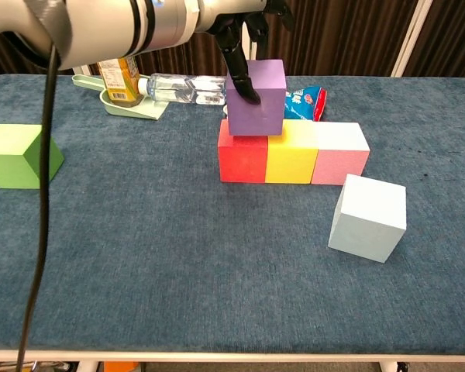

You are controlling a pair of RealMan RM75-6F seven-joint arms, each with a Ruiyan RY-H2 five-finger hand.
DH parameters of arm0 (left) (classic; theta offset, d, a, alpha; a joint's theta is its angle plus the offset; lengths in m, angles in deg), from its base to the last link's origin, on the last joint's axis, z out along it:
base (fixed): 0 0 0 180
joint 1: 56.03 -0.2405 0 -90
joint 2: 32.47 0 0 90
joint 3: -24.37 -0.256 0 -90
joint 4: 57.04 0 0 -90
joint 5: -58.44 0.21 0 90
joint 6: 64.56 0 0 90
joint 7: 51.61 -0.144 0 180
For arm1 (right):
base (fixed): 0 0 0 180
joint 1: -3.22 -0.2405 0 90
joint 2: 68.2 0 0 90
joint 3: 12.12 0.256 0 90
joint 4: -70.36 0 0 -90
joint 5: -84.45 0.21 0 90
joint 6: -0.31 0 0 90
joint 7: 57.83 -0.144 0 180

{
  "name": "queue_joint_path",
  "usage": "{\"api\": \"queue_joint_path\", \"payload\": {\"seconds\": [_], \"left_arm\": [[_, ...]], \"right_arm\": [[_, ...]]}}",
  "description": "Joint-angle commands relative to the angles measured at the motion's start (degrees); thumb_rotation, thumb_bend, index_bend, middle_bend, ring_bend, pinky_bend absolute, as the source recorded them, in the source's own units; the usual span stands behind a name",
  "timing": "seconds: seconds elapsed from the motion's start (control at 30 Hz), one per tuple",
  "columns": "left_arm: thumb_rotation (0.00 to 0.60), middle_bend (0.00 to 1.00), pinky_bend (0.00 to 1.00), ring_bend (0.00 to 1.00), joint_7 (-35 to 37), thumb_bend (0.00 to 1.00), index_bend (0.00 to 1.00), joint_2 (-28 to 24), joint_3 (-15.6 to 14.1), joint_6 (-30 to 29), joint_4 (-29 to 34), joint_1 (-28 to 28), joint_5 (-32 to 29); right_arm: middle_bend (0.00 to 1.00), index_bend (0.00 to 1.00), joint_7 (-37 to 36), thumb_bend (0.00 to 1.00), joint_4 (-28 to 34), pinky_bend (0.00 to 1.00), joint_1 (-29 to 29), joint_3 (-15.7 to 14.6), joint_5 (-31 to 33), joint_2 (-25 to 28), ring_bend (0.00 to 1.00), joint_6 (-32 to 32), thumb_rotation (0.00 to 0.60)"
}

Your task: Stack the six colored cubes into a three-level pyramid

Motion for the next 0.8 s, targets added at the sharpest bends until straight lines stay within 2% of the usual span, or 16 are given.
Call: {"api": "queue_joint_path", "payload": {"seconds": [0.03, 0.27, 0.47, 0.8], "left_arm": [[0.6, 0.55, 0.24, 0.2, -0.06, 0.17, 0.13, 0.41, 0.15, 0.34, -0.63, 0.76, -0.67], [0.6, 0.55, 0.24, 0.2, -0.85, 0.17, 0.13, 0.62, 0.44, 0.67, -1.07, 2.66, -2.6], [0.6, 0.55, 0.24, 0.2, -1.86, 0.17, 0.13, 1.25, -1.19, 0.33, -2.89, 3.59, -0.94], [0.6, 0.55, 0.24, 0.2, -1.42, 0.17, 0.13, 1.12, -1.17, 2.17, -3.69, 4.81, -3.4]], "right_arm": [[0.11, 0.0, 0.05, 0.02, 0.01, 0.0, 0.03, 0.07, 0.03, 0.0, 0.0, -0.02, 0.6], [0.1, 0.0, 0.37, 0.02, -0.17, 0.0, 0.2, 0.09, 0.26, -0.11, 0.0, 0.12, 0.6], [0.1, 0.0, 0.2, 0.02, -0.03, 0.0, 0.6, -0.03, -0.02, 0.16, 0.0, -0.09, 0.6], [0.1, 0.0, -0.58, 0.02, -1.52, 0.0, 0.73, -0.08, 0.09, -0.05, 0.0, 0.48, 0.6]]}}
